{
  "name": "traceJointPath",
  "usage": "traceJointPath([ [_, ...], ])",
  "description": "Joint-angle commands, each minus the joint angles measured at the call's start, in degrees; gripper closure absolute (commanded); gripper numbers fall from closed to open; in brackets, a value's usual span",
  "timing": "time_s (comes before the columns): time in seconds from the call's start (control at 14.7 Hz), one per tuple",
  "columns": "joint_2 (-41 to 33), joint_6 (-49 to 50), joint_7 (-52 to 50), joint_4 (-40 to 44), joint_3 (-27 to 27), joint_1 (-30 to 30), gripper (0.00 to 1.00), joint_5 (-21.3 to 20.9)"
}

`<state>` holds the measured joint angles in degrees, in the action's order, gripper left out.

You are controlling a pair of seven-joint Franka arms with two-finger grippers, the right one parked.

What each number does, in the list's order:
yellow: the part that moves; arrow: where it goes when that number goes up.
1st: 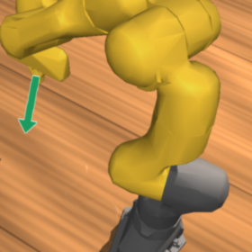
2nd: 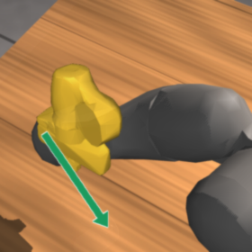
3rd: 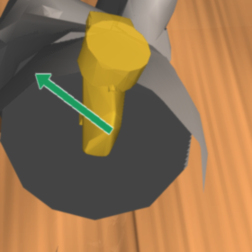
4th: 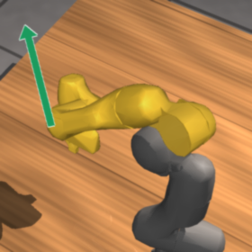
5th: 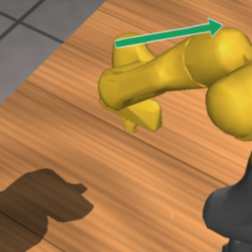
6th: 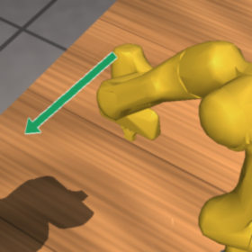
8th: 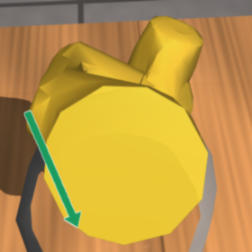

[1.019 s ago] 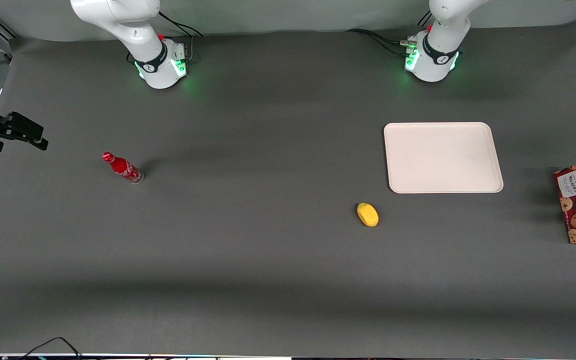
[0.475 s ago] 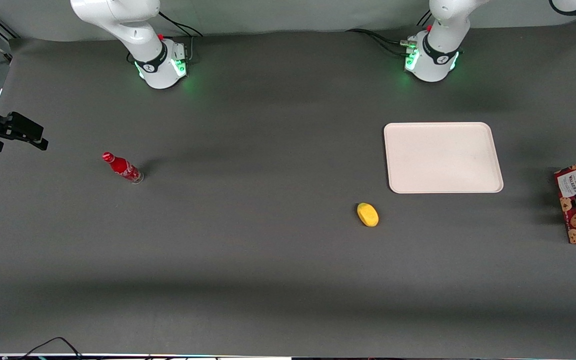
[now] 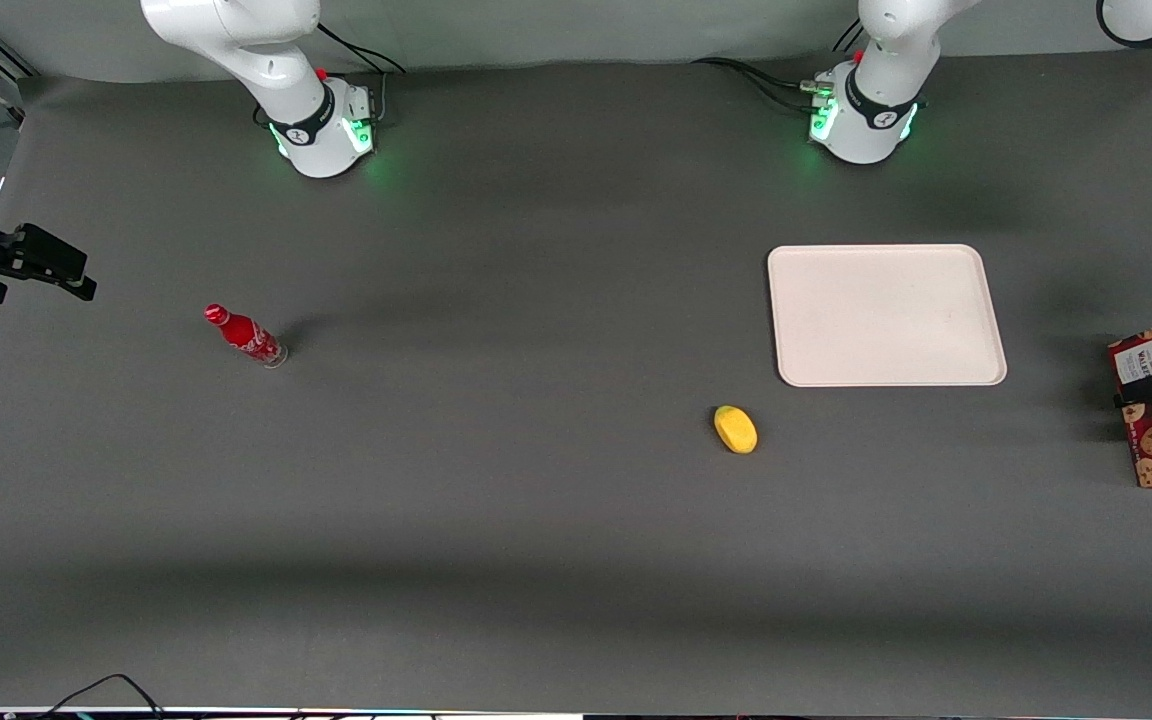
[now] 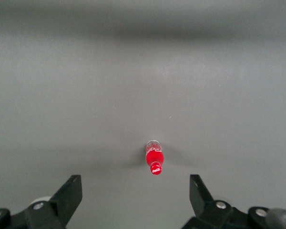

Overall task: Place red cookie box on tray
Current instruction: 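Close the left gripper on the cookie box and lift it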

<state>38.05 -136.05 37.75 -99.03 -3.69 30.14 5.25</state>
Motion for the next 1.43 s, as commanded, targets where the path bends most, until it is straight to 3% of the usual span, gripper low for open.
traceJointPath([
  [0.0,-1.0,-1.0,-0.1,-1.3,-0.5,-0.3,0.0,0.1],
  [0.07,-1.0,-0.9,-0.1,-1.2,-0.5,-0.3,0.0,0.1],
  [0.27,-1.6,0.4,0.0,-1.1,-1.1,-0.4,0.31,0.0],
  [0.48,-1.7,0.4,0.0,-1.0,-1.6,-0.5,0.77,-0.1],
  [0.54,-1.9,0.4,0.0,-0.9,-1.7,-0.6,0.99,-0.1],
  [0.81,-5.2,8.4,-0.6,1.7,-1.7,-1.0,1.0,-0.1],
  [1.09,-10.0,27.8,-1.4,11.4,-1.6,-1.7,1.0,-0.4],
  [1.36,-15.6,38.0,-6.4,17.2,-1.4,-2.8,1.0,-6.4],
])
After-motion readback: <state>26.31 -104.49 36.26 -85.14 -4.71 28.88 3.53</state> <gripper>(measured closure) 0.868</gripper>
